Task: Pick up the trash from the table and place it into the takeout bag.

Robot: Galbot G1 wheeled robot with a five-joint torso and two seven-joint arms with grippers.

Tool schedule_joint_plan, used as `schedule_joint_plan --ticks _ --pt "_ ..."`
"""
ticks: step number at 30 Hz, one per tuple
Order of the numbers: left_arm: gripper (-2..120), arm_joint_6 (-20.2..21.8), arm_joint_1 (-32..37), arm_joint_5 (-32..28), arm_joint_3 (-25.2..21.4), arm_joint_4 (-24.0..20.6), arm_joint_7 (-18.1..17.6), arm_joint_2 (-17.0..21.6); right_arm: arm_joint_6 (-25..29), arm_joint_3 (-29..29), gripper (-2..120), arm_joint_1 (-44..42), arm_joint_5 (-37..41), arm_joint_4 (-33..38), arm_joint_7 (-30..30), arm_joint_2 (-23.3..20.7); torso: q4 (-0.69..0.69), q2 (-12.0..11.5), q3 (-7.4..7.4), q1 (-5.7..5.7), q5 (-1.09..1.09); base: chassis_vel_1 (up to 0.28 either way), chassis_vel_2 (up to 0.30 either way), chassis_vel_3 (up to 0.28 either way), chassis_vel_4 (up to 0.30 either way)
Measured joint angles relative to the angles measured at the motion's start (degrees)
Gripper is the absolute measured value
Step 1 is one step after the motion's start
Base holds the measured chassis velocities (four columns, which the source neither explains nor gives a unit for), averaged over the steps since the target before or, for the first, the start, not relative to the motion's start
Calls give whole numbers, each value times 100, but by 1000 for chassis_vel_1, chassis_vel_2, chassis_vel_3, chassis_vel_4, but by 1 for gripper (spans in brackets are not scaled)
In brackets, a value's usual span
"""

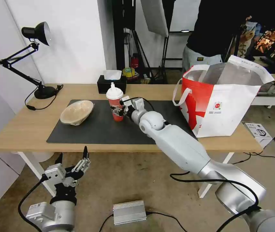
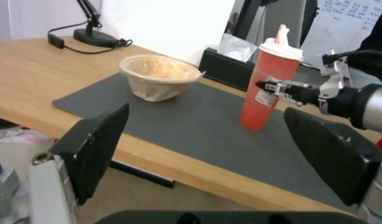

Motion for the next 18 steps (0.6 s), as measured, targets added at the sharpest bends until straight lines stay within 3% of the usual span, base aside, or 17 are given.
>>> schedule_joint_plan --ticks 8,13,18 --pt "100 0 1 4 10 0 -2 -27 26 -43 13 -44 -52 41 -5 -25 0 0 0 0 0 0 0 0 0" --pt "100 0 -9 6 14 2 -3 -24 79 -43 3 -74 -52 79 -26 -85 1 0 0 0 0 0 0 0 0" --pt "100 0 -21 8 25 10 -6 -14 79 -30 3 -114 -13 289 -35 -225 1 -1 1 0 0 0 0 0 0"
